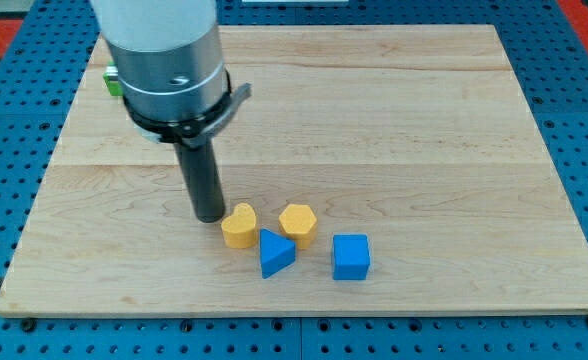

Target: Move your arm closer to the blue triangle

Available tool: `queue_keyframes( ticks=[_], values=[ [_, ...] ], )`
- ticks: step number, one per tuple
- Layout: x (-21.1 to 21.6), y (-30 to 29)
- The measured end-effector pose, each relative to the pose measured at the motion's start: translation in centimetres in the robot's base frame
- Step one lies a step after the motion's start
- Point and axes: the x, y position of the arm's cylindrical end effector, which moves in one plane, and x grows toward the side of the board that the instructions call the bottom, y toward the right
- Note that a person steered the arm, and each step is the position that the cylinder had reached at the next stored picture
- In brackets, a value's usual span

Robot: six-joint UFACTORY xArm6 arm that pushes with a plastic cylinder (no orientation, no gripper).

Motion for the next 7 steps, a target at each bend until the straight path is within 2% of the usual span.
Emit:
queue_keyframes(
  ticks=[1, 2, 3, 4, 5, 6, 7],
  values=[
    [-1.5, -6.1],
    [-6.4, -11.0],
    [-8.1, -11.5],
    [-7.9, -11.0],
    [-8.3, -2.6],
    [-9.7, 9.4],
    [-6.2, 21.7]
  ],
)
